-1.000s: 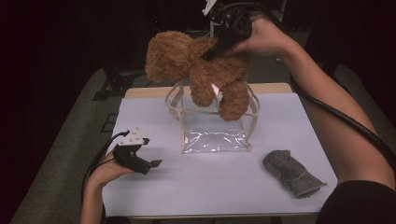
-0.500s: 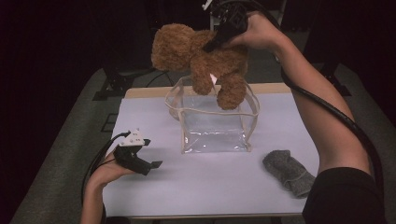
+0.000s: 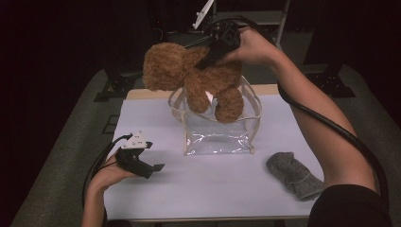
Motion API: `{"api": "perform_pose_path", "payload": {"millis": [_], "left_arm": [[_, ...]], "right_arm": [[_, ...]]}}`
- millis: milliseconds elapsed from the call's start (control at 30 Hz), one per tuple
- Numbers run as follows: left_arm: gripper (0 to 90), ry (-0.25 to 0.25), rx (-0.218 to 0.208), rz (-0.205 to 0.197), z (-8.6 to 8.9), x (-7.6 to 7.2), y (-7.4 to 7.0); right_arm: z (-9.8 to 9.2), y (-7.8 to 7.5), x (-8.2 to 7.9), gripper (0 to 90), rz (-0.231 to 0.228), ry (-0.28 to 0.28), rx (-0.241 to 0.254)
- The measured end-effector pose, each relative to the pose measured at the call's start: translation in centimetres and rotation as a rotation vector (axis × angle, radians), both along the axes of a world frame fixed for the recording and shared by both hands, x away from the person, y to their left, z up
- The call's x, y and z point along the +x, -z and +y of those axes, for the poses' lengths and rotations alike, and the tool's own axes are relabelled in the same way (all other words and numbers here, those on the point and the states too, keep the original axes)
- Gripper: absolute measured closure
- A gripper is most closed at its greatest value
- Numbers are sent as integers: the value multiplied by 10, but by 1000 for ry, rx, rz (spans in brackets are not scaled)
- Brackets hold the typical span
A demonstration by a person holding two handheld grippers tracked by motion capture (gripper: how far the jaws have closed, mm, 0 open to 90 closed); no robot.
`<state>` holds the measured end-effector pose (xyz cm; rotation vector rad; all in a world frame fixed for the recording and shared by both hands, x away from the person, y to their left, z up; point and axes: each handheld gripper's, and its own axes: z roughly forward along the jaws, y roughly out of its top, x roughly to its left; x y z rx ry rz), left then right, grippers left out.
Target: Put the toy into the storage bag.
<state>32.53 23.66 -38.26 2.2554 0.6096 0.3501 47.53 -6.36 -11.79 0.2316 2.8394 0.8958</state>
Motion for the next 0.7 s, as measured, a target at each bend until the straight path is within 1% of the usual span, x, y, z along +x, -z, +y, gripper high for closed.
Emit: {"api": "perform_pose_path", "payload": {"millis": [67,133,200,233,300,333,400,433,500,533,633,667,700], "left_arm": [[64,1,1,1,0,0,0],[64,2,-1,1,0,0,0],[64,0,-4,3,0,0,1],[64,-2,-5,6,1,1,1],[64,-2,-2,9,1,1,2],[64,-5,-6,12,1,1,2],[64,-5,-4,12,2,1,2],[64,-5,-4,11,2,1,2],[64,-6,-5,11,2,1,2],[64,-1,0,13,2,1,3],[64,1,3,13,1,1,2],[64,1,1,12,1,1,2],[64,0,0,12,2,1,2]], "right_arm": [[0,2,0,622,6,3,0],[-4,9,5,622,17,11,-4],[-8,15,11,621,23,36,-12],[-14,20,19,622,27,53,-22],[-16,22,21,622,30,64,-25],[-24,27,30,622,37,93,-27],[-30,29,34,622,40,111,-24],[-30,29,34,622,40,111,-24],[-36,34,38,622,38,134,-16],[-38,38,38,622,43,138,-26],[-38,43,37,622,48,132,-30],[-38,48,35,621,51,119,-27],[-38,48,35,621,51,119,-27]]}}
